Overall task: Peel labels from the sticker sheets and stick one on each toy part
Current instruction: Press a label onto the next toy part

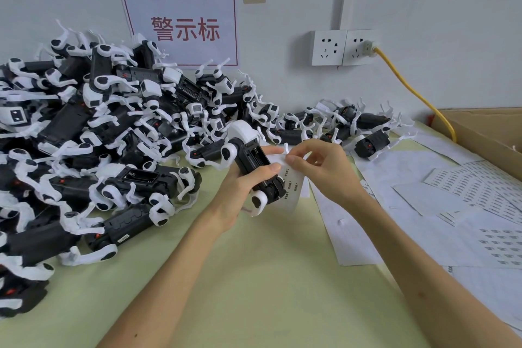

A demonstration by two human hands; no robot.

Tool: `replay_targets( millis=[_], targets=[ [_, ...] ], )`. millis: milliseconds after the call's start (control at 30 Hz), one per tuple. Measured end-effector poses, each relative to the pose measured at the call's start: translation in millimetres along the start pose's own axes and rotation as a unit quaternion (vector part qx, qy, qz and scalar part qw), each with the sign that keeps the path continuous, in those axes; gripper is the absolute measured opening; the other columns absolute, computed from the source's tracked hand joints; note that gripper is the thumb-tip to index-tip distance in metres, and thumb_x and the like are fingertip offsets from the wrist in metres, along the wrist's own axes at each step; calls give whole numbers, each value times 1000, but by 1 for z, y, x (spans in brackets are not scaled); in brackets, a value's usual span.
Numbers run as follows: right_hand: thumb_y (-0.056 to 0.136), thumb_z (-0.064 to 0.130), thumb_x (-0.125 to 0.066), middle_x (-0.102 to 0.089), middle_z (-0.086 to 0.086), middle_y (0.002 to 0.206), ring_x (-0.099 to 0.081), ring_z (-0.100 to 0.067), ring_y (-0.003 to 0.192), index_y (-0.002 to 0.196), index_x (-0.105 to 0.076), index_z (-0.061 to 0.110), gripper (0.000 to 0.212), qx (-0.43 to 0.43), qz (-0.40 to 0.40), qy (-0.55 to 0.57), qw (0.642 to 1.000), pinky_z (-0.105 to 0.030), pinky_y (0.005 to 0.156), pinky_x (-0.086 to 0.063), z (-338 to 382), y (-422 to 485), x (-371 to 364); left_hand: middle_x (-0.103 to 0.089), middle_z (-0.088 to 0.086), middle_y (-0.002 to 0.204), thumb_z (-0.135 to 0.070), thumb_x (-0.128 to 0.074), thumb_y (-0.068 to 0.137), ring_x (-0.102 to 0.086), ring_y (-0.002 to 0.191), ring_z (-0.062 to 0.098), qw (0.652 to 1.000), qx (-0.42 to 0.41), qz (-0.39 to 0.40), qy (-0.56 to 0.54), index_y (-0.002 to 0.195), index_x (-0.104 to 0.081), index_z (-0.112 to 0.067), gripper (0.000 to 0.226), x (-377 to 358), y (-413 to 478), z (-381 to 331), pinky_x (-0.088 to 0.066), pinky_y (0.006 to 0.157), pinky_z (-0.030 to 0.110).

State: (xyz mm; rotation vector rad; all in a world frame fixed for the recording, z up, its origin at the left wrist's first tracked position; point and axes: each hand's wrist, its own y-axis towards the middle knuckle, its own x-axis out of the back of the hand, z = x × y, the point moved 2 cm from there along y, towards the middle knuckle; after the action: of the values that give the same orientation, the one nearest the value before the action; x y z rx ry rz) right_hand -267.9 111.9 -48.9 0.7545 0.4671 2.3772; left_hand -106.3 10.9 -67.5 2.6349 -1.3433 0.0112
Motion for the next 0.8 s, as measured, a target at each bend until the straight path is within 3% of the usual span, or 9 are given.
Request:
replay_targets(
  millis=[167,333,400,500,633,733,800],
  targets=[
    [93,21,-72,-69,17,80,-49,-4,59,81,-72,31,16,2,-21,-2,1000,-14,58,-41,-1,0,1,-71,-14,92,-59,-72,71,-70,92,14,1000,4,1,-7,124,-67,-45,55,-2,-1,-1,-48,94,55],
    [96,20,-68,-69,12,74,-64,-27,67,84,-73,27,14,-14,-49,1,999,-35,62,-52,-2,1,2,-70,-12,91,-60,-72,68,-69,96,18,1000,11,8,-17,123,-67,-46,57,-3,-1,-3,-48,89,50],
    [96,17,-67,-70,5,73,-67,-21,67,85,-73,22,13,-14,-58,13,998,-37,64,-56,-2,2,2,-70,-13,91,-60,-72,68,-70,96,17,1000,16,8,-21,121,-68,-47,54,-4,-1,-3,-50,80,42],
    [97,11,-66,-71,2,69,-65,-9,63,85,-72,21,17,-13,-80,49,996,-25,61,-54,-1,2,4,-72,-17,91,-52,-73,75,-71,92,8,1000,19,-6,-23,115,-70,-46,40,-5,-1,-3,-52,74,27],
    [97,6,-64,-72,4,69,-61,-8,56,87,-71,26,23,-9,-96,65,993,-19,60,-49,-1,1,8,-74,-19,91,-49,-74,74,-70,95,8,997,30,-57,-35,111,-73,-43,38,-6,1,-3,-54,93,33],
    [97,7,-64,-73,3,71,-59,-13,54,91,-71,23,18,-16,-99,71,992,-25,62,-50,-3,1,8,-74,-18,92,-51,-76,69,-69,96,10,994,23,-94,-55,108,-74,-41,40,-4,2,-4,-55,91,38],
    [96,7,-64,-74,1,74,-59,-12,55,93,-72,20,16,-23,-102,78,991,-30,63,-53,-3,2,8,-74,-17,92,-50,-76,69,-69,91,6,991,14,-118,-63,105,-74,-41,37,-2,1,-4,-55,79,29]
  ],
)
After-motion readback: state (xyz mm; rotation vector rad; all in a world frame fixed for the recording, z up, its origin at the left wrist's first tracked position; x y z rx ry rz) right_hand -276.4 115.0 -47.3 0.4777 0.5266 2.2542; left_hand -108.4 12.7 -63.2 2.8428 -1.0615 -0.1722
